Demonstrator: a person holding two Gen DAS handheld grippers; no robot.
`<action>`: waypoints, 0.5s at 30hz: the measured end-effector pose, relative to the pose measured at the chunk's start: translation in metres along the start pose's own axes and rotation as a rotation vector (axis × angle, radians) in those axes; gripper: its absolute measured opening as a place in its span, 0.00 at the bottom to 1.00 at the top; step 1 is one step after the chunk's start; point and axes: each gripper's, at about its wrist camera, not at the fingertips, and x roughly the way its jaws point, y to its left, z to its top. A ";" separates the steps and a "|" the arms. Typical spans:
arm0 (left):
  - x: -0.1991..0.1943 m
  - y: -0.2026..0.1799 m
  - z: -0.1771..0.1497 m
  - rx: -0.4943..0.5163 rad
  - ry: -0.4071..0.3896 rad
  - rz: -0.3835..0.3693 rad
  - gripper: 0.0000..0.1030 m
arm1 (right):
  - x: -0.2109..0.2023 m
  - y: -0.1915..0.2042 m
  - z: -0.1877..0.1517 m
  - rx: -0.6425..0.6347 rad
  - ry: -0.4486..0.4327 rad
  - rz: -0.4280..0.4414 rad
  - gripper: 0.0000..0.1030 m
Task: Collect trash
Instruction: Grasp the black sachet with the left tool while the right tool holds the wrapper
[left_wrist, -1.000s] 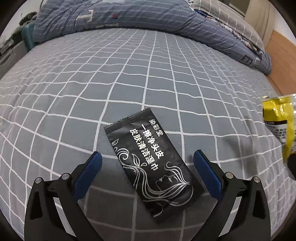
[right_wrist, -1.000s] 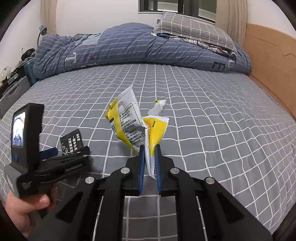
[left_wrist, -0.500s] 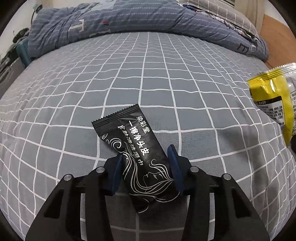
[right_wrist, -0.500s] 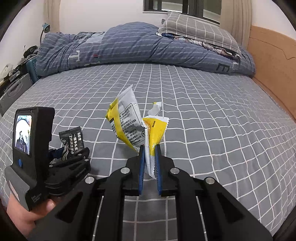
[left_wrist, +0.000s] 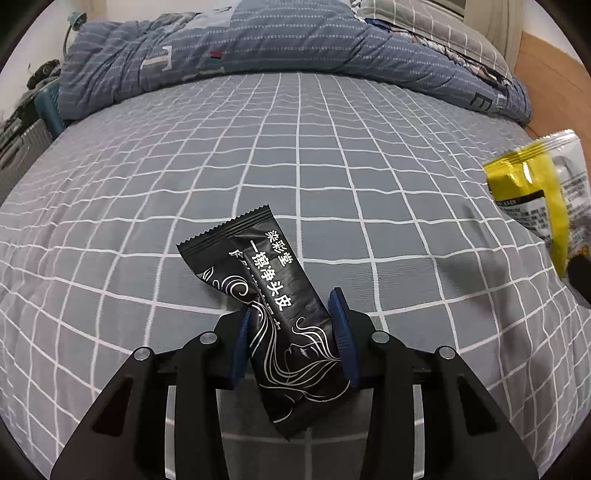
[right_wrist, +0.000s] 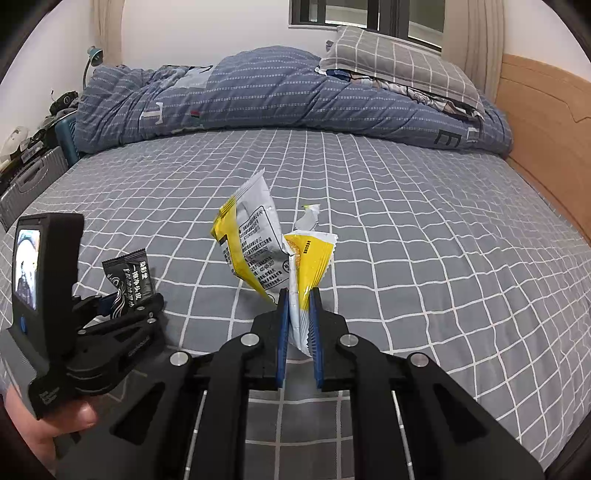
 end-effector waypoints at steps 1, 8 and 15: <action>-0.003 0.001 0.000 0.004 -0.004 0.000 0.38 | -0.001 0.001 0.001 0.002 -0.003 0.003 0.10; -0.025 0.015 -0.004 0.017 -0.024 -0.025 0.38 | -0.005 0.016 0.005 -0.007 -0.016 0.022 0.10; -0.045 0.034 -0.009 0.019 -0.039 -0.023 0.38 | -0.012 0.036 0.006 -0.032 -0.028 0.042 0.10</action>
